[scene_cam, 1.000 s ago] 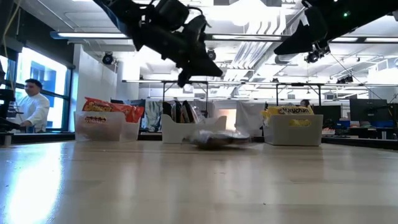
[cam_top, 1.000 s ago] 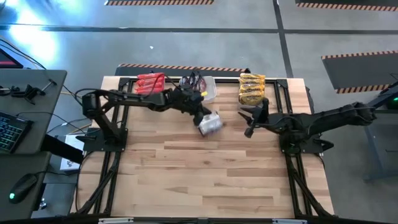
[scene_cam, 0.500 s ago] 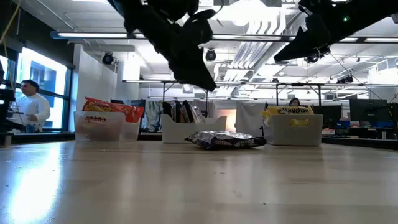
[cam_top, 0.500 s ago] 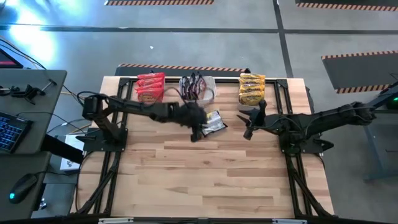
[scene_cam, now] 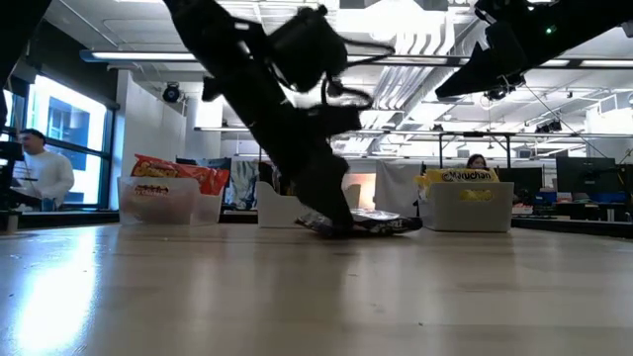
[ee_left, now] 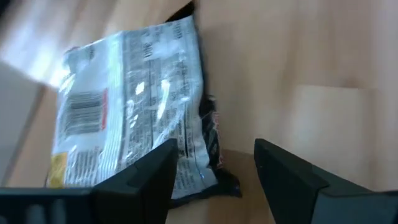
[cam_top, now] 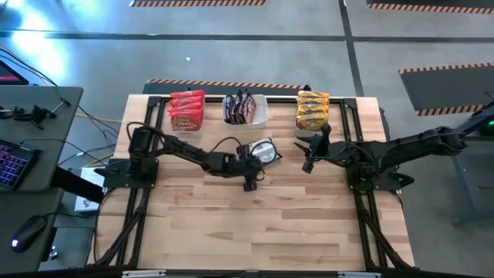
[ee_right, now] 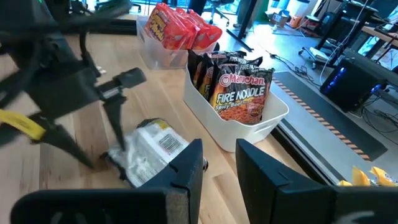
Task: Sort Maruchan noodles
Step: Put the black noodle pack into the white bin
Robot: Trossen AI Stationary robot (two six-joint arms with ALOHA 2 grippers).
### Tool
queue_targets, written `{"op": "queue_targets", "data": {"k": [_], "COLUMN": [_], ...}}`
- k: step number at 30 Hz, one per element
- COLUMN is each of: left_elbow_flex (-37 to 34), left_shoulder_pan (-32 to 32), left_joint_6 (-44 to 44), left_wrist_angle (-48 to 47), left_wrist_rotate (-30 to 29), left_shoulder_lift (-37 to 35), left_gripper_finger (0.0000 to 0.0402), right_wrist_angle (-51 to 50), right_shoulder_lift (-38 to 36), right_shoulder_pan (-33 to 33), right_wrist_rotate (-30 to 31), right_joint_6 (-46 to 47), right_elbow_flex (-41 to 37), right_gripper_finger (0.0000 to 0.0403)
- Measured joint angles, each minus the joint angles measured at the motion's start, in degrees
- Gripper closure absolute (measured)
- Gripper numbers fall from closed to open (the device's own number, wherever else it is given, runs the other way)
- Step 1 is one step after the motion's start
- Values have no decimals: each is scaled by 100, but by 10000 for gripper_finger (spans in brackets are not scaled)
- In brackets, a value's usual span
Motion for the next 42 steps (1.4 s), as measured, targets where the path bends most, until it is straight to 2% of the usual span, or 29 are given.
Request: {"op": "queue_targets", "data": {"k": [3,8,12,18,24,27,32,37,42], "left_elbow_flex": [0,11,13,12,-20,-20,-13,-7,-7], "left_shoulder_pan": [30,106,190,255,295,353,494,563,563], "left_joint_6": [77,222,509,942,963,822,654,468,422], "left_wrist_angle": [80,135,135,117,-153,-227,-236,-221,-235], "left_wrist_rotate": [-400,-481,-489,-420,81,434,940,1135,1205], "left_shoulder_lift": [124,203,203,168,-165,-421,-662,-673,-673], "left_gripper_finger": [199,232,284,388,399,401,401,401,401], "right_wrist_angle": [2,-1,-1,-133,-244,-221,265,1175,1831], "right_shoulder_lift": [0,0,0,0,140,555,1805,3055,3884], "right_shoulder_pan": [-2,-30,-59,-59,-59,-59,-59,-59,-68], "right_wrist_rotate": [0,-7,-28,-28,-245,-594,-853,-714,-259], "right_joint_6": [-1,-1,0,0,241,365,422,-155,-929], "right_elbow_flex": [0,0,0,0,0,7,7,7,4], "right_gripper_finger": [325,325,325,325,312,282,216,174,167]}}
